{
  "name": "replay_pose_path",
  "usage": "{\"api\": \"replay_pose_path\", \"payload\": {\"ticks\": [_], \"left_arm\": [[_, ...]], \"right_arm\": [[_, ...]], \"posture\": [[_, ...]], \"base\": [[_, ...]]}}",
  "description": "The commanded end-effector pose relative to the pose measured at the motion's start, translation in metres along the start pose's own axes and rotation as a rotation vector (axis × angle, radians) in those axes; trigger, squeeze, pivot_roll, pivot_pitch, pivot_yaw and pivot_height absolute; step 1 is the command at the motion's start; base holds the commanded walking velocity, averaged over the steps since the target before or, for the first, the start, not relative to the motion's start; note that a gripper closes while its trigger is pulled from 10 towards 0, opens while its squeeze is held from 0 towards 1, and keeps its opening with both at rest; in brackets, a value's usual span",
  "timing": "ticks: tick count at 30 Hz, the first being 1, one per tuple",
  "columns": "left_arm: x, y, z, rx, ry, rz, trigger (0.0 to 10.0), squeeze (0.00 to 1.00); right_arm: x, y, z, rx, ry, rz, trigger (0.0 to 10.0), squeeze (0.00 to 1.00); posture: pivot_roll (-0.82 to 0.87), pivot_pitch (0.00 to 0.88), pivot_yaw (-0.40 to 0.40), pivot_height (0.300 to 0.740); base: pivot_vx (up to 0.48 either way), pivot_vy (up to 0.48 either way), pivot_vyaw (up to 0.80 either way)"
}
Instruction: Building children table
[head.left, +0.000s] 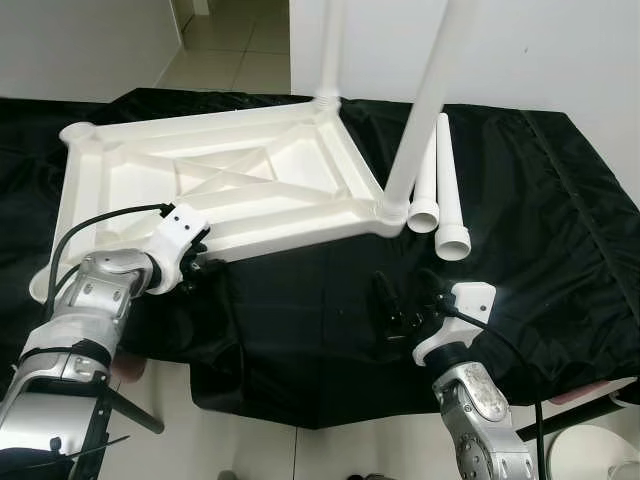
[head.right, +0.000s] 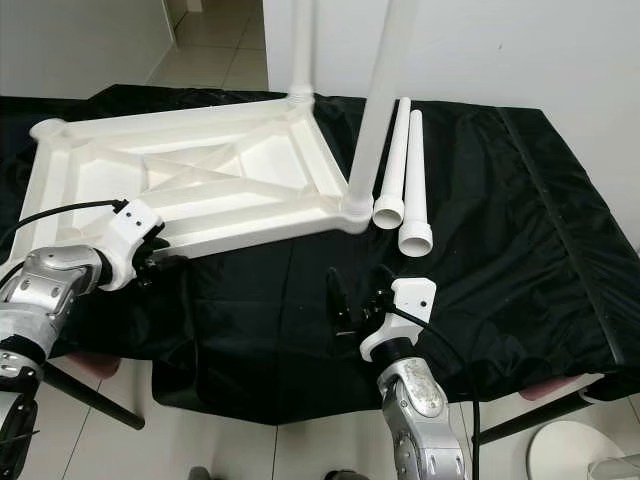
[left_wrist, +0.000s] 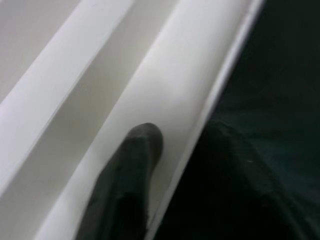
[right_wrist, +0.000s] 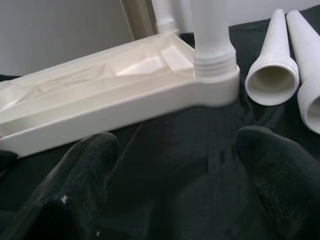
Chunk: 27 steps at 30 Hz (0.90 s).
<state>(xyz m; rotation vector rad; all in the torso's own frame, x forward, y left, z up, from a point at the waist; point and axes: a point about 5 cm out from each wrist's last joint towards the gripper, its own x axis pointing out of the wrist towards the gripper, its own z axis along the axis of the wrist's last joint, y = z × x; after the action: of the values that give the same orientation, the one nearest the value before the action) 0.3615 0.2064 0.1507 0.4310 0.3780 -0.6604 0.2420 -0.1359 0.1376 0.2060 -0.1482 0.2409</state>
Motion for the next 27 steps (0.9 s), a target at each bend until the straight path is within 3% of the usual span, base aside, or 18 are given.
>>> {"api": "replay_pose_path", "payload": {"ticks": [1,8,13,14,15,16,17,21,22,27], "left_arm": [[-0.004,0.009,-0.008,-0.035,0.020,0.166,0.0,0.00],[0.004,-0.008,-0.001,-0.035,-0.035,0.116,0.0,0.00],[0.006,-0.013,0.001,-0.031,-0.045,0.101,0.0,0.00],[0.010,-0.021,0.004,-0.028,-0.061,0.073,2.5,0.00],[0.010,-0.021,0.004,-0.028,-0.061,0.073,2.5,0.00],[0.015,-0.029,0.007,-0.025,-0.076,0.046,5.3,0.00],[0.019,-0.037,0.010,-0.024,-0.090,0.023,10.0,0.00],[0.025,-0.049,0.015,-0.011,-0.108,-0.004,10.0,0.00],[0.031,-0.062,0.018,-0.080,-0.132,-0.045,10.0,1.00],[0.036,-0.073,0.023,-0.085,-0.138,-0.062,10.0,1.00]], "right_arm": [[0.000,-0.002,-0.002,-0.008,0.005,-0.011,10.0,0.00],[0.000,-0.001,-0.003,-0.009,0.004,-0.009,10.0,0.00],[0.000,0.000,-0.004,-0.010,0.005,-0.008,10.0,0.00],[0.001,0.000,-0.004,-0.010,0.006,-0.006,10.0,0.00],[0.001,0.000,-0.004,-0.010,0.006,-0.006,10.0,0.00],[0.002,0.000,-0.004,-0.011,0.005,-0.005,10.0,0.00],[0.002,0.000,-0.004,-0.011,0.005,-0.004,10.0,0.00],[0.003,0.000,-0.005,-0.012,0.003,-0.001,10.0,0.00],[0.004,0.001,-0.005,-0.012,0.001,0.001,10.0,0.00],[0.004,0.002,-0.005,-0.012,-0.001,0.001,10.0,0.00]], "posture": [[-0.04,0.093,0.014,0.740],[-0.03,0.093,0.013,0.740],[-0.03,0.093,0.014,0.740],[-0.03,0.092,0.013,0.740],[-0.03,0.092,0.013,0.740],[-0.03,0.090,0.014,0.740],[-0.03,0.089,0.014,0.740],[-0.03,0.088,0.014,0.740],[-0.02,0.081,0.017,0.740],[-0.02,0.082,0.019,0.740]], "base": [[0.000,0.000,0.00],[0.000,0.000,0.00],[0.000,0.000,0.00],[0.000,0.000,0.00],[0.000,0.000,0.00],[0.000,0.000,0.00],[0.000,0.000,0.00],[0.000,0.000,0.00],[0.000,0.000,0.00],[0.000,0.000,0.00]]}}
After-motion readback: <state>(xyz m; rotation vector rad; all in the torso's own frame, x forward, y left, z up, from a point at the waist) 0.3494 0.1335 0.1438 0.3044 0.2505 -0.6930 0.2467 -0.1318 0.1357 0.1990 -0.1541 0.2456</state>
